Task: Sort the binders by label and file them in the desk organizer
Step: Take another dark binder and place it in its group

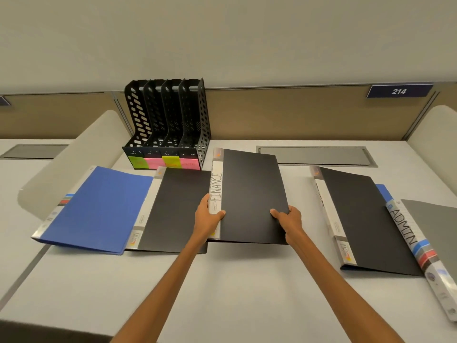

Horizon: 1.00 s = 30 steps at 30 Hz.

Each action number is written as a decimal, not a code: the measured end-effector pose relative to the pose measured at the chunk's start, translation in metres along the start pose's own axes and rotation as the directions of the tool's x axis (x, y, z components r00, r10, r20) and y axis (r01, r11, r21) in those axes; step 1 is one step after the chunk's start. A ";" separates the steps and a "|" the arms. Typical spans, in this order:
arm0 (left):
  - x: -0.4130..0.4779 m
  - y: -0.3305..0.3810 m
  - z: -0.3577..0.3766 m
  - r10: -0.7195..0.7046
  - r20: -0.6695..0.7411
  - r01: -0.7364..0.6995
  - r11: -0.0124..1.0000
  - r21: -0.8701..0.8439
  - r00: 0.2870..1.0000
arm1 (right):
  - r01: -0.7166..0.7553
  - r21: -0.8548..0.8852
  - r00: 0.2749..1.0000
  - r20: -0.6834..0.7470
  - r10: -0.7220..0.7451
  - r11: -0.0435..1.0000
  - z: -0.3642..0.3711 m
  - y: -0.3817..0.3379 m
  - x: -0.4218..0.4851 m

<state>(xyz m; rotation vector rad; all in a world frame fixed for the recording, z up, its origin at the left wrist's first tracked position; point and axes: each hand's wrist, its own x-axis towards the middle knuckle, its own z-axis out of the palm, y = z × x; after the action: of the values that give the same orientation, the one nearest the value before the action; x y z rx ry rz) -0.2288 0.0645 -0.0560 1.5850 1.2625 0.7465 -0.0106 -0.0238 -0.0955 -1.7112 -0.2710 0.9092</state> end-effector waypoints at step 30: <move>-0.006 -0.057 0.021 -0.042 -0.136 0.102 0.877 0.469 0.990 | 0.278 -0.834 0.947 0.156 -0.279 0.476 0.011 0.044 -0.009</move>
<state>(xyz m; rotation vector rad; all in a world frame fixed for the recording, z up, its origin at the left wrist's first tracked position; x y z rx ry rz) -0.2340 0.0540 -0.1161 1.8888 1.6804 0.5106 -0.0364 -0.0367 -0.1320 -2.4617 -1.1328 0.5179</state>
